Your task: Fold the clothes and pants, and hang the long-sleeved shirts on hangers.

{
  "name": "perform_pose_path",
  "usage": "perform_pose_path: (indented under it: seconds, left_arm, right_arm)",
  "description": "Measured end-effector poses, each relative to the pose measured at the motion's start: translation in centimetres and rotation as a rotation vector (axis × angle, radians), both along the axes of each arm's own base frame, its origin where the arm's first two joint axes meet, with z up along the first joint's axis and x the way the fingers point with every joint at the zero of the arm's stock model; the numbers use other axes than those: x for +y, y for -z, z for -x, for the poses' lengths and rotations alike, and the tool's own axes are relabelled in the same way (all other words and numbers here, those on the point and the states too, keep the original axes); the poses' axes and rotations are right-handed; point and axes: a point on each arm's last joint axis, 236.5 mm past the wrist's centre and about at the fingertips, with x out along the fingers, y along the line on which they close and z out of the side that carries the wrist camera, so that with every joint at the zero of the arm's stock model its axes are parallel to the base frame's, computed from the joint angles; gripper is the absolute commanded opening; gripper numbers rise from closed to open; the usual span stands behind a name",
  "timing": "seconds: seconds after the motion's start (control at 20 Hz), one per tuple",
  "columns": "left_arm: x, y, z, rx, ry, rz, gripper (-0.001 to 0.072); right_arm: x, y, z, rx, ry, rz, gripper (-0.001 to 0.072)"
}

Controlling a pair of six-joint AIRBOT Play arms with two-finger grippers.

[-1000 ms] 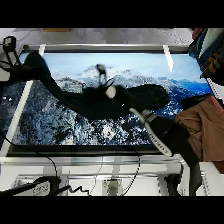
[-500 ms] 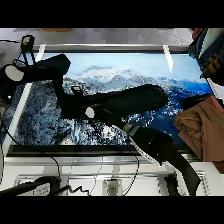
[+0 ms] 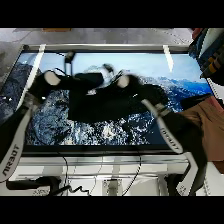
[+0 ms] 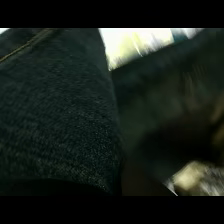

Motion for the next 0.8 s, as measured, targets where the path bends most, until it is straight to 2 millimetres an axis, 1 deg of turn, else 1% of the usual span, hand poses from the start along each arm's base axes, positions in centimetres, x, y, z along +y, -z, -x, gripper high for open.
perform_pose_path:
  seconds: [0.05, 0.1, 0.15, 0.2, 0.25, 0.3, 0.35, 0.4, 0.5, 0.55, 0.6, 0.7, 0.8]
  left_arm:
    - [-1.2, 1.3, 1.0, 0.040, 0.035, -0.007, 0.0092]
    - [-2.3, 2.6, 2.1, 0.088, 0.072, -0.018, 0.0307]
    - [-3.1, 3.8, 3.3, 0.134, 0.104, -0.027, 0.0603]
    - [-3.8, 4.9, 4.7, 0.190, 0.145, -0.041, 0.0691]
    - [-4.2, 5.9, 6.1, 0.245, 0.178, -0.055, 0.0691]
    - [-4.2, 6.4, 7.2, 0.285, 0.203, -0.067, 0.0691]
    - [-4.1, 6.9, 8.1, 0.322, 0.222, -0.077, 0.0691]
    - [-3.7, 7.0, 8.6, 0.350, 0.231, -0.082, 0.0691]
    - [-1.9, 6.5, 8.3, 0.368, 0.209, -0.079, 0.0691]
    - [-0.6, 6.0, 7.8, 0.366, 0.183, -0.074, 0.0691]
    - [1.2, 5.3, 7.0, 0.359, 0.145, -0.067, 0.0690]
    - [5.8, 4.3, 5.1, 0.339, 0.042, -0.059, 0.0691]
    - [10.9, 3.8, 3.6, 0.337, -0.071, -0.042, 0.0690]
  right_arm:
    - [-3.3, -1.4, -0.8, -0.002, 0.027, 0.015, 0.0030]
    - [-6.0, -2.9, -1.4, -0.013, 0.058, 0.020, 0.0030]
    - [-8.9, -4.5, -2.0, -0.028, 0.093, 0.024, 0.0030]
    - [-11.5, -5.8, -2.4, -0.039, 0.128, 0.027, 0.0031]
    - [-13.6, -7.1, -2.8, -0.057, 0.162, 0.027, 0.0031]
    - [-15.7, -8.2, -3.0, -0.071, 0.194, 0.028, 0.0031]
    - [-17.3, -9.1, -3.2, -0.083, 0.219, 0.030, 0.0030]
    - [-18.7, -9.8, -3.1, -0.091, 0.240, 0.030, 0.0031]
    - [-20.4, -10.8, -3.0, -0.102, 0.267, 0.033, 0.0030]
    - [-21.1, -11.0, -2.9, -0.103, 0.276, 0.038, 0.0030]
    - [-21.5, -11.2, -2.9, -0.105, 0.282, 0.041, 0.0030]
    - [-22.2, -11.3, -2.8, -0.108, 0.289, 0.052, 0.0031]
    - [-22.7, -11.5, -2.8, -0.112, 0.295, 0.061, 0.0031]
